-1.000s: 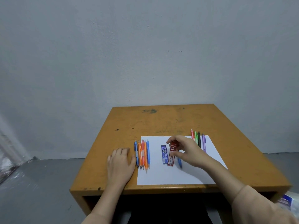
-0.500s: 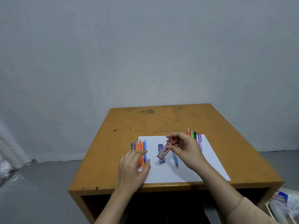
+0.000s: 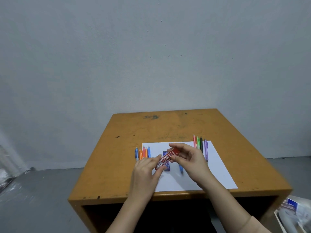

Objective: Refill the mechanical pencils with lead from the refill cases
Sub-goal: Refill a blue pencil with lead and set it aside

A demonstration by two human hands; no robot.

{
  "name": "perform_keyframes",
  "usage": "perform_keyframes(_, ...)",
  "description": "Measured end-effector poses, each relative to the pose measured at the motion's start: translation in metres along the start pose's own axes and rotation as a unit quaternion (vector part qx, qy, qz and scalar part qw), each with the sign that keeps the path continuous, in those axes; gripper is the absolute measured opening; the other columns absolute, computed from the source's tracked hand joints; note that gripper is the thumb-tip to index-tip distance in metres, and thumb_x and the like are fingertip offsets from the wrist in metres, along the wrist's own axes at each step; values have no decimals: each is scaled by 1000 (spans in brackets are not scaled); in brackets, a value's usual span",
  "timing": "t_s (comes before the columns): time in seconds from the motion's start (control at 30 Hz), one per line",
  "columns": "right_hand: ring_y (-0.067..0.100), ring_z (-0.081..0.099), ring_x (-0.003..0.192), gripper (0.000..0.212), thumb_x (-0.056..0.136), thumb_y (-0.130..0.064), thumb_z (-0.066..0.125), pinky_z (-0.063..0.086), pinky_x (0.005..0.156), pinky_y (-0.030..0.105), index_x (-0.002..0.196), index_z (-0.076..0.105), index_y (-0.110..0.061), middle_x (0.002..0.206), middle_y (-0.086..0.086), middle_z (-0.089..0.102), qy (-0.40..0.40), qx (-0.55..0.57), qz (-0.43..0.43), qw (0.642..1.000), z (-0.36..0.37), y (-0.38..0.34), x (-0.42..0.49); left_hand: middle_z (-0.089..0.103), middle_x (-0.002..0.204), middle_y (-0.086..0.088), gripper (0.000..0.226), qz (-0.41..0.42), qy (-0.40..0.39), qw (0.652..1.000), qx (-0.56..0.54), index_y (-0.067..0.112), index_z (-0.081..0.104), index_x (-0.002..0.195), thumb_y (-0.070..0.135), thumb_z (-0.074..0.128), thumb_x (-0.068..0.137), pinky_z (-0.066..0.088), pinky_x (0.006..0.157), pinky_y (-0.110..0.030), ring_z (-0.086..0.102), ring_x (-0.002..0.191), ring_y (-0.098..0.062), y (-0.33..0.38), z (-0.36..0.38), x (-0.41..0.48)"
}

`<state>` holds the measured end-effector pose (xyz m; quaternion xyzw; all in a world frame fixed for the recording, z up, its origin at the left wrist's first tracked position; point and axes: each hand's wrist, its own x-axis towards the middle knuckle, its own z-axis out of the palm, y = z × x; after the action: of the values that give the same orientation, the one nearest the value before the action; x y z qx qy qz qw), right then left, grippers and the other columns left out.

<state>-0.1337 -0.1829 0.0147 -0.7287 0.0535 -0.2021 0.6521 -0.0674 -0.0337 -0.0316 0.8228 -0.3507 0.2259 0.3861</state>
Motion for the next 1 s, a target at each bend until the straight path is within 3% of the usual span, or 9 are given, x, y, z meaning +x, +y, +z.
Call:
perform_keyframes(0.17,5,70,84,37,89,8,56,53,75,14,105,67,-24,88,-15,71,2,-44,9,999,-7,-2,2,69,108,6,35,-52,-3,996,-66,15,68,116,16,73,82,50,86,-28,63,99,-10,-2,-9,3)
perform_keyframes(0.4,-4,66,88,32,87,4,61,51,76,10,110,69,-17,93,-13,69,-19,-134,10,991,-13,1,5,57,109,22,33,-53,-66,993,-79,18,66,119,17,68,86,45,91,-18,58,104,-3,-1,-22,9)
perform_keyframes(0.53,-3,62,89,30,87,2,61,50,77,11,108,71,-17,92,-14,68,4,-199,-33,979,-15,5,6,56,112,19,34,-58,-82,991,-86,17,63,123,19,65,89,33,85,3,52,104,3,3,-22,9)
perform_keyframes(0.77,-9,57,84,31,86,8,58,45,72,7,105,73,-11,87,-15,65,-6,-265,-101,959,-19,6,5,59,115,13,36,-57,-107,989,-83,14,61,125,19,64,89,32,83,4,49,105,3,1,-24,11)
perform_keyframes(1.0,-5,58,75,34,88,15,51,46,65,8,101,73,-7,82,-8,64,-2,-258,-95,961,-19,8,5,62,122,5,36,-65,-140,985,-73,14,61,126,20,63,90,33,82,3,49,106,2,-2,-24,15)
